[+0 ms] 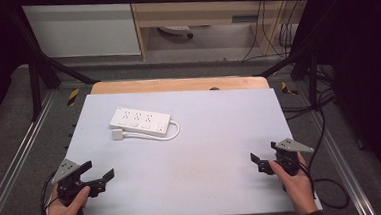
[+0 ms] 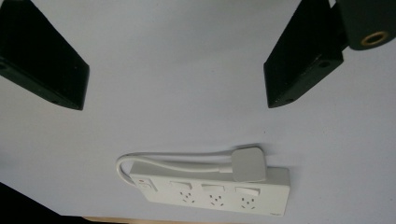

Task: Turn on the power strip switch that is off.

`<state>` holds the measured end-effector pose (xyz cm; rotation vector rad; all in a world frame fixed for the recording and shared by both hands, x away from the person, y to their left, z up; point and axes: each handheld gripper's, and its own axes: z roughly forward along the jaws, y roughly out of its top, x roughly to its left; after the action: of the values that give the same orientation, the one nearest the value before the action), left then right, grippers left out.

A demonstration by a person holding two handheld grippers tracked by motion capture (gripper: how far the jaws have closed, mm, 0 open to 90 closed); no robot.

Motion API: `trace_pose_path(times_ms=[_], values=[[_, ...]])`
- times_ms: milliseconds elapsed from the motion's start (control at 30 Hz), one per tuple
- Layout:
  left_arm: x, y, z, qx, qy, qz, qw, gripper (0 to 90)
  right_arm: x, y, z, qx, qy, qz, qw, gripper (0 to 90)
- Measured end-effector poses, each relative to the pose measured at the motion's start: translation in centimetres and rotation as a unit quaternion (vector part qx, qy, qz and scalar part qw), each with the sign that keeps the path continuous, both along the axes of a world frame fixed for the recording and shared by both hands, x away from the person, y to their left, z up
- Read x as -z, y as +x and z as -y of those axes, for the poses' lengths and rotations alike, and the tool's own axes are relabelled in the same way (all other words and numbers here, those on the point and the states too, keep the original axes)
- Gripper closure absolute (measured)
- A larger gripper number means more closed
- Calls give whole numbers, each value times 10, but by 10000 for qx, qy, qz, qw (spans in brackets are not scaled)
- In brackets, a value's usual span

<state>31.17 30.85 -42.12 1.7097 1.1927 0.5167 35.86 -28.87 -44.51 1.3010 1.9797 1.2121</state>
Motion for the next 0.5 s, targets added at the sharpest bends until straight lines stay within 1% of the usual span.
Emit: trace_pose_path(times_ms=[100, 167, 200, 267, 300, 333, 500], values=[[-1, 1, 1, 22, -28, 19, 10000, 68, 0, 0, -1, -6, -13, 19, 10000, 55], [-2, 1, 1, 74, -120, 74, 9999, 68, 0, 0, -1, -9, -35, 24, 10000, 55], [-3, 0, 3, 87, -132, 111, 9998, 68, 0, 0, -2, 40, -57, 46, 10000, 56], [-3, 0, 3, 92, -158, 119, 9998, 68, -1, 0, -4, 17, -53, 43, 10000, 57], [-4, 0, 4, 102, -164, 137, 9997, 68, -1, -1, -5, 14, -60, 53, 10000, 56], [-5, -1, 6, 113, -115, 168, 9997, 68, -1, -1, -6, -12, -53, 72, 10000, 58], [-6, -1, 8, 179, -111, 181, 9996, 67, -2, -2, -7, -90, -47, 57, 9999, 61]])
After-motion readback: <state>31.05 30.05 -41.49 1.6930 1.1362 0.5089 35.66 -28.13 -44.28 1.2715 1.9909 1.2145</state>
